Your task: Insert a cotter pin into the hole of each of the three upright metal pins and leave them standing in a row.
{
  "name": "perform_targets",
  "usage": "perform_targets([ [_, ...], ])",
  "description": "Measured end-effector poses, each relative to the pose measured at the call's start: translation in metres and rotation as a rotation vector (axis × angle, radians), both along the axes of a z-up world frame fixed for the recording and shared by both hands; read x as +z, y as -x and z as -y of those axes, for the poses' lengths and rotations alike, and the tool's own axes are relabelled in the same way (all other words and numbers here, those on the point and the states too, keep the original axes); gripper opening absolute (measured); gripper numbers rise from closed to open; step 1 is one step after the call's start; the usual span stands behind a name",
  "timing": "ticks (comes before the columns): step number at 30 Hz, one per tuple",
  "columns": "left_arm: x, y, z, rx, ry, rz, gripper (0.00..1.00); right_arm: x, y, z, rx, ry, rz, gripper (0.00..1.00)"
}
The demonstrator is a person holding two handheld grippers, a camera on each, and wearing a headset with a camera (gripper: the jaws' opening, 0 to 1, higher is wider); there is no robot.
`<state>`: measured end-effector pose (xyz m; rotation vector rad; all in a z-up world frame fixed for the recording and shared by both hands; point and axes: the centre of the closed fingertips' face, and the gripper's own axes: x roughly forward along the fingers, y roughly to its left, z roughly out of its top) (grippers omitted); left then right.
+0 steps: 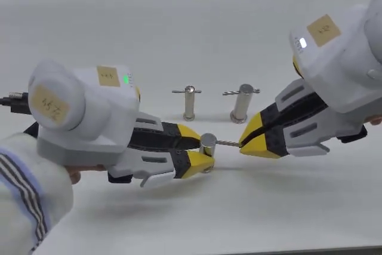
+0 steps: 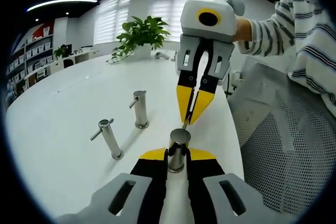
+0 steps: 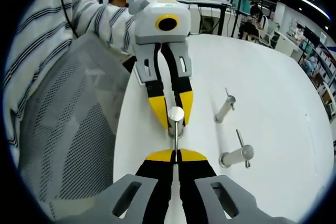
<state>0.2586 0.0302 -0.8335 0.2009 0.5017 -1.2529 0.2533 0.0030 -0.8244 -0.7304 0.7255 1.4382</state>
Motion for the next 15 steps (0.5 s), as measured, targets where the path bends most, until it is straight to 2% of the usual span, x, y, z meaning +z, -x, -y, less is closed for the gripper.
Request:
perform_targets([
  [15,-0.0001,0.001,0.0006,-0.021,-0.023,0.012,0.11,0.0018,-0.002,-0.0018,-0.001,0.003,0.016,0.04],
])
